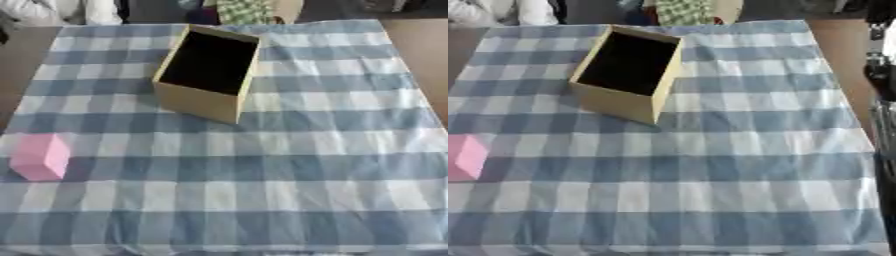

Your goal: Pick up objects on the table and place them in the box.

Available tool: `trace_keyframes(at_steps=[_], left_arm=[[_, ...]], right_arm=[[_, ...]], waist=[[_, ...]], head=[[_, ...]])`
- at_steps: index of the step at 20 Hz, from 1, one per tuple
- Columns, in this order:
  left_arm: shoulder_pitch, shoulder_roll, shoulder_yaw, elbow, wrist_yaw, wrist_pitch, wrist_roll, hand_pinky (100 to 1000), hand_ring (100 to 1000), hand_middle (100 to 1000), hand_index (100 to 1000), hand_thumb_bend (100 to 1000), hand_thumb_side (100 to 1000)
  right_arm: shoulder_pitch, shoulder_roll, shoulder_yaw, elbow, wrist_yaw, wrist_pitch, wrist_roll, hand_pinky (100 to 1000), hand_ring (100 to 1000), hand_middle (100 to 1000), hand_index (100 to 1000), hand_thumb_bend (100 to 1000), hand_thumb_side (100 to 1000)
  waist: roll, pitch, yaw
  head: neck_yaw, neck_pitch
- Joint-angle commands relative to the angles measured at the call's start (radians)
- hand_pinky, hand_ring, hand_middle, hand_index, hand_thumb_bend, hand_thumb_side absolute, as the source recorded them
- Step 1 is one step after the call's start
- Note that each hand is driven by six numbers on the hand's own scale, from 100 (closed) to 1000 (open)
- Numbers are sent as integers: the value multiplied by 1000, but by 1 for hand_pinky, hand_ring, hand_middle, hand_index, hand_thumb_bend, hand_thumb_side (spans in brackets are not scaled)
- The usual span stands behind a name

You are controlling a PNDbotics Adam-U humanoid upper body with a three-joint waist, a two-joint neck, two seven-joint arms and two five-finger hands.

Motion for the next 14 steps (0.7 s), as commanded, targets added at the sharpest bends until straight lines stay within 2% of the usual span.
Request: trace_keyframes(at_steps=[1,9,14], left_arm=[[-26,45,25,-9,-5,-4,-53,691,817,886,938,505,395],[-69,39,19,-15,-25,-32,-119,691,819,889,937,625,431],[-124,27,-8,-24,-11,-39,-122,687,814,883,935,617,449]], right_arm=[[-9,-29,-3,-15,-5,0,2,789,617,595,779,100,754],[-9,-25,-1,-15,-7,1,4,788,616,594,779,100,753],[-9,-23,2,-15,-10,1,7,789,617,594,779,100,752]], waist=[[1,-13,0],[-3,-11,-2],[-4,-14,-4]], head=[[7,7],[37,7],[74,7]])
